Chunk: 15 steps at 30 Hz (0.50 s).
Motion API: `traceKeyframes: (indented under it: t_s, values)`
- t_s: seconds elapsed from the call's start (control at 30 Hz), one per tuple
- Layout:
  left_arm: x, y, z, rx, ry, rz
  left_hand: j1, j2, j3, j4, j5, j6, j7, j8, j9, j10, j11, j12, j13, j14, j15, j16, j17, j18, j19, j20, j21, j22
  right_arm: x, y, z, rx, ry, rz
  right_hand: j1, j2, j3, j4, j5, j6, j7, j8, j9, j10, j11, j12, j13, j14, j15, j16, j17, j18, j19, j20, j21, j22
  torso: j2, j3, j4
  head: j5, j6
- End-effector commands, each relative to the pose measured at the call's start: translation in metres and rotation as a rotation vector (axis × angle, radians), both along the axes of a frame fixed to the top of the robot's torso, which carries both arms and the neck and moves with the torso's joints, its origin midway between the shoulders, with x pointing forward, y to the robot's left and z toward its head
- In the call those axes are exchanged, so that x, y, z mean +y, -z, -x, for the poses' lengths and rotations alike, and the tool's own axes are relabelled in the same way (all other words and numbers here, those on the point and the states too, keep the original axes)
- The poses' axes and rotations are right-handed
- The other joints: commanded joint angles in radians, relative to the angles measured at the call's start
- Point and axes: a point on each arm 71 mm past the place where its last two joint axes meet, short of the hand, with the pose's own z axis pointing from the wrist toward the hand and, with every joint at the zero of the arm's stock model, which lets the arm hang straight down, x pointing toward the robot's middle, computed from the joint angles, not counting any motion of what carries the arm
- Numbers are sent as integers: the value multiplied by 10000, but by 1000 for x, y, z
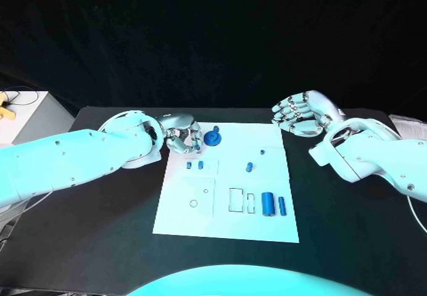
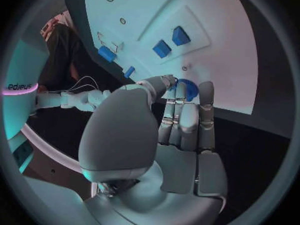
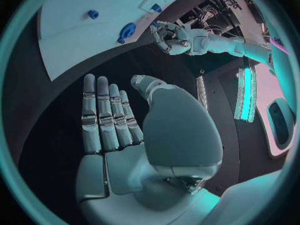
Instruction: Assemble the parts on the task board
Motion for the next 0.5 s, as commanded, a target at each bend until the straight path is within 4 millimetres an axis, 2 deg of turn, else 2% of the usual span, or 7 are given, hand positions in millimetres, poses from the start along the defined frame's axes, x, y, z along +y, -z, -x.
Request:
traceKeyframes:
  t_s: [0.03,0.17,0.5]
  values:
    - [2,2,0,331,-73,-40,-30,70,29,-47,-39,66,2,-40,15,53,-16,-55,-5,38,0,25,-15,158,63,-3,51,10,1,1,1,17,-154,26,-31,88,-6,-66,67,-5,72,-31,-11,8,80,-70,-9,30,39,-50,-8,112,-70,23,-43,-8,-3,-2,-8,34,-11]
    - [6,5,-2,314,-190,-143,-35,68,29,-48,-39,72,1,-43,17,63,-18,-62,-6,38,-1,24,-19,158,62,-4,52,10,2,1,1,18,-165,22,-29,89,-5,-71,69,-3,72,-29,-12,3,81,-72,-14,30,41,-64,-18,112,-73,25,-43,-35,14,-20,-30,60,7]
    - [4,10,-6,273,-248,-213,-36,68,29,-49,-39,74,0,-44,18,66,-18,-65,-6,36,-2,23,-26,158,62,-5,52,10,2,2,1,26,-181,18,-27,91,-4,-73,71,-1,72,-28,-12,2,82,-73,-16,31,41,-71,-23,113,-74,26,-43,-47,24,-7,-38,63,-2]
